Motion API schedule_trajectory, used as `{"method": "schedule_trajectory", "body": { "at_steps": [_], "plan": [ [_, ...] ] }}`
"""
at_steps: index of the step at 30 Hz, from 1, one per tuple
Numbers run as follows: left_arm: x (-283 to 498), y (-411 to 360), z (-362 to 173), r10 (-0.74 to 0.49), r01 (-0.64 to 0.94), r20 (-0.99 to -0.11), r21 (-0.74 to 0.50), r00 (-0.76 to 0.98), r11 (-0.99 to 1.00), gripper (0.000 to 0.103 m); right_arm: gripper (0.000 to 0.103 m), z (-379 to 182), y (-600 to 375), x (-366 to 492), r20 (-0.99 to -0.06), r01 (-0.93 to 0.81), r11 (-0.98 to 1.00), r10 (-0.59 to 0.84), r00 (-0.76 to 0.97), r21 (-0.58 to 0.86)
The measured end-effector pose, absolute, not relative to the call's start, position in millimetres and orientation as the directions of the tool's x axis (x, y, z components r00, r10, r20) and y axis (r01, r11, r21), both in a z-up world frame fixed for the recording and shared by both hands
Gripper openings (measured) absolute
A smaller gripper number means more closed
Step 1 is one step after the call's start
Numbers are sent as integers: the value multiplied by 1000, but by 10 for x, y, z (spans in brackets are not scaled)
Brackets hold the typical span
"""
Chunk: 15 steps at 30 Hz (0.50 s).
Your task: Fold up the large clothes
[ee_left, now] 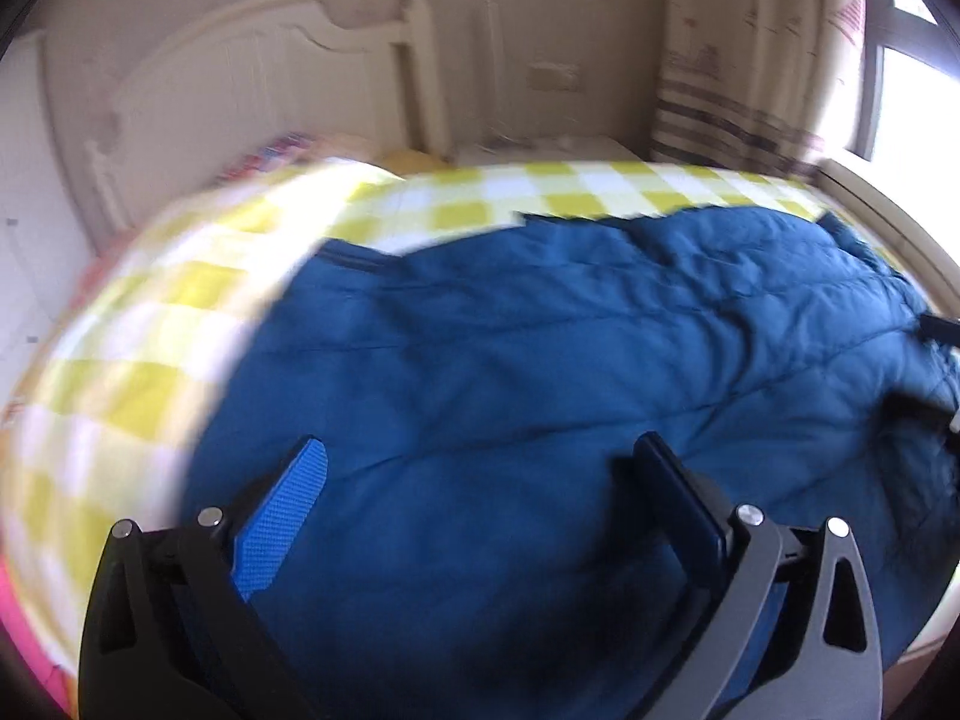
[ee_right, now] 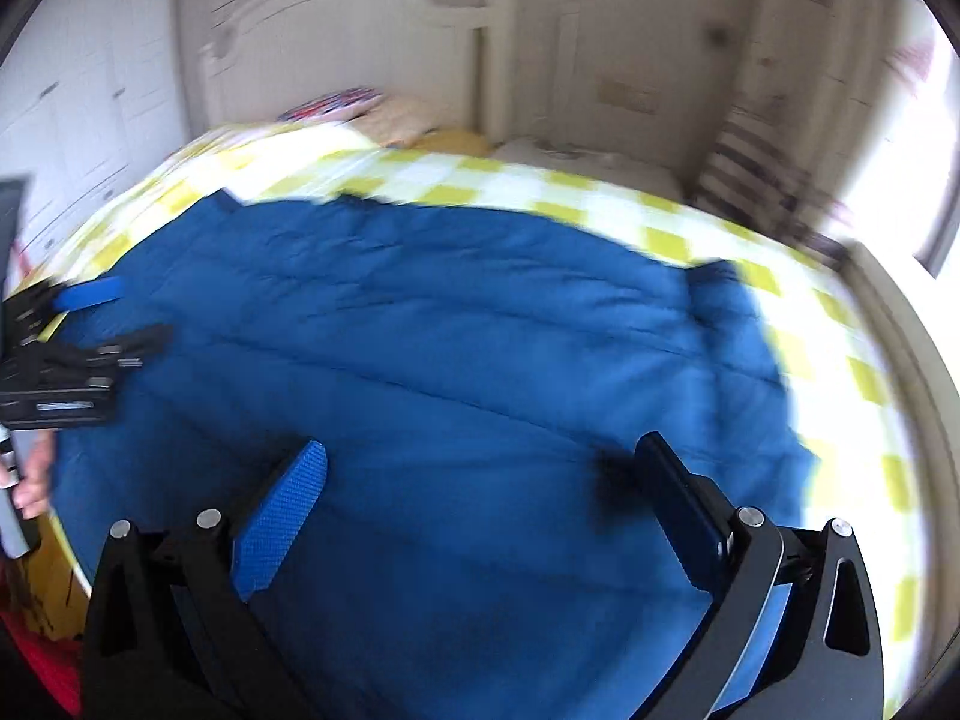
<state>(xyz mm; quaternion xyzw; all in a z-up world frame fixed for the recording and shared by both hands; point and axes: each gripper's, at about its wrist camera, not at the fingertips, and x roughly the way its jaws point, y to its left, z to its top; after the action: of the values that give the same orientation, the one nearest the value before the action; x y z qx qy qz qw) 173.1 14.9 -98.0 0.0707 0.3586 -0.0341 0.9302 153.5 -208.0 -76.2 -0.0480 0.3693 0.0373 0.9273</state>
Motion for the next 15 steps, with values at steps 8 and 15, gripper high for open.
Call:
{"method": "schedule_trajectory", "body": {
  "at_steps": [8,15],
  "plan": [
    [1608,717,-1167,9,44,-685,59,728,997,101,98,-1048,-2912,1412,-703,41,986,86,706,161],
    [1387,563,-1040,65,4,-673,100,736,995,98,98,-707,-2390,1086,-609,-6,1000,-7,793,-20]
  ]
}}
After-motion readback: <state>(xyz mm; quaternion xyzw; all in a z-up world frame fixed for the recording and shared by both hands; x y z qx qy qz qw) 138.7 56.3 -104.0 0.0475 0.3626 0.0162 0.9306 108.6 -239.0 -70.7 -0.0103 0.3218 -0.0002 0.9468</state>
